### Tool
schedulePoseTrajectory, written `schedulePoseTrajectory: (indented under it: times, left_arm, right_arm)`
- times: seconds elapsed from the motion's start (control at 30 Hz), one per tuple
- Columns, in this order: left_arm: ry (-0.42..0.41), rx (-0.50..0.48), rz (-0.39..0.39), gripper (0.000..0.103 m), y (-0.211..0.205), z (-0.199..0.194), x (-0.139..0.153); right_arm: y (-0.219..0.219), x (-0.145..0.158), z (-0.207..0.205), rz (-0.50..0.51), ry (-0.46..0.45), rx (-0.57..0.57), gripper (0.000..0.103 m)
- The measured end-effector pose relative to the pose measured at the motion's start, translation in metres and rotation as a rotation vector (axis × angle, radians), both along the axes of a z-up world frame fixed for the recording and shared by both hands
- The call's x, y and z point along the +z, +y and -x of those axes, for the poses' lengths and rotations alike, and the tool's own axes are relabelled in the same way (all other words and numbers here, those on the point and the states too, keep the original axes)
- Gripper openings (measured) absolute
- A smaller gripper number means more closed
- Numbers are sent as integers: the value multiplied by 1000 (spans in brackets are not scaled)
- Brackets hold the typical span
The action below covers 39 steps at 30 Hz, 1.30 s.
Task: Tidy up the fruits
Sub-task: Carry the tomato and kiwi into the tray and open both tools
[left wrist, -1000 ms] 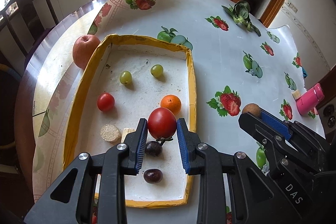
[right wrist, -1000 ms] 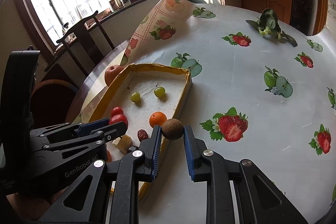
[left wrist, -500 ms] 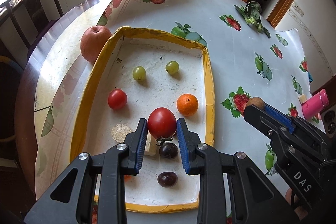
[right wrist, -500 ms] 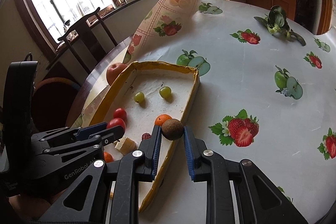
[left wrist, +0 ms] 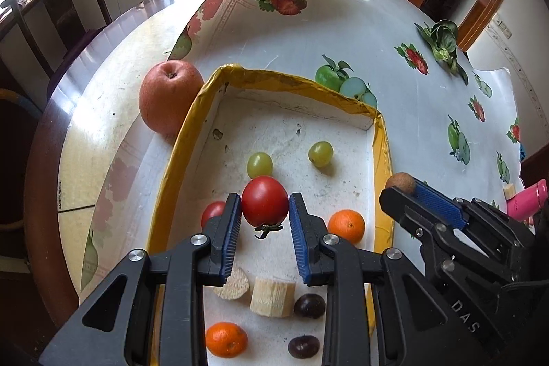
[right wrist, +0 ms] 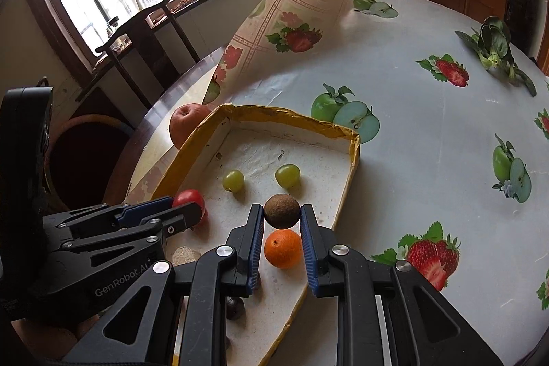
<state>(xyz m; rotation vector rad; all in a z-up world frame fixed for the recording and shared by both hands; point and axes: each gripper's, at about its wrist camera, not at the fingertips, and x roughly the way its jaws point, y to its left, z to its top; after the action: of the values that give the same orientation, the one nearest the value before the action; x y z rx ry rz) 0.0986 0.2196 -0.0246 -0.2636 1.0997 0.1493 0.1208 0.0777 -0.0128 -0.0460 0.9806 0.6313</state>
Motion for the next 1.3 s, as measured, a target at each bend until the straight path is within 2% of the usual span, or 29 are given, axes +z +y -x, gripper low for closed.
schedulePoseTrajectory:
  times: [0.17,0.37,0.63,0.87,0.97,1.1,1.17,1.23,1.3]
  left_arm:
    - [5,-3,-14,26,9,-32,-5]
    - [46,-9,-9,26,12,-61,-26]
    - [66,0,-3,26,17,-73,-41]
    - [56,10,-3,27,19,-74,-40]
    - [69,14,-6,34,18,-76,-42]
    - [71,19,-9,43,16,-74,-41]
    - [67,23,-12,48,15,-71,-38]
    - [60,25,-21,58,13,-68,-34]
    - [59,26,-24,59,13,-63,-32]
  right_arm:
    - [15,-13,-15,19,18,18,22]
    - [30,-30,-26,26,50,43,22]
    - [38,-50,-38,46,75,57,22]
    - [41,-59,-43,54,99,67,23]
    - [40,-58,-43,47,101,71,26]
    - [40,-52,-39,45,86,86,36]
    - [39,-47,-35,47,73,93,37]
    - [37,-43,-32,46,68,99,37]
    - [34,-40,-27,46,67,102,37]
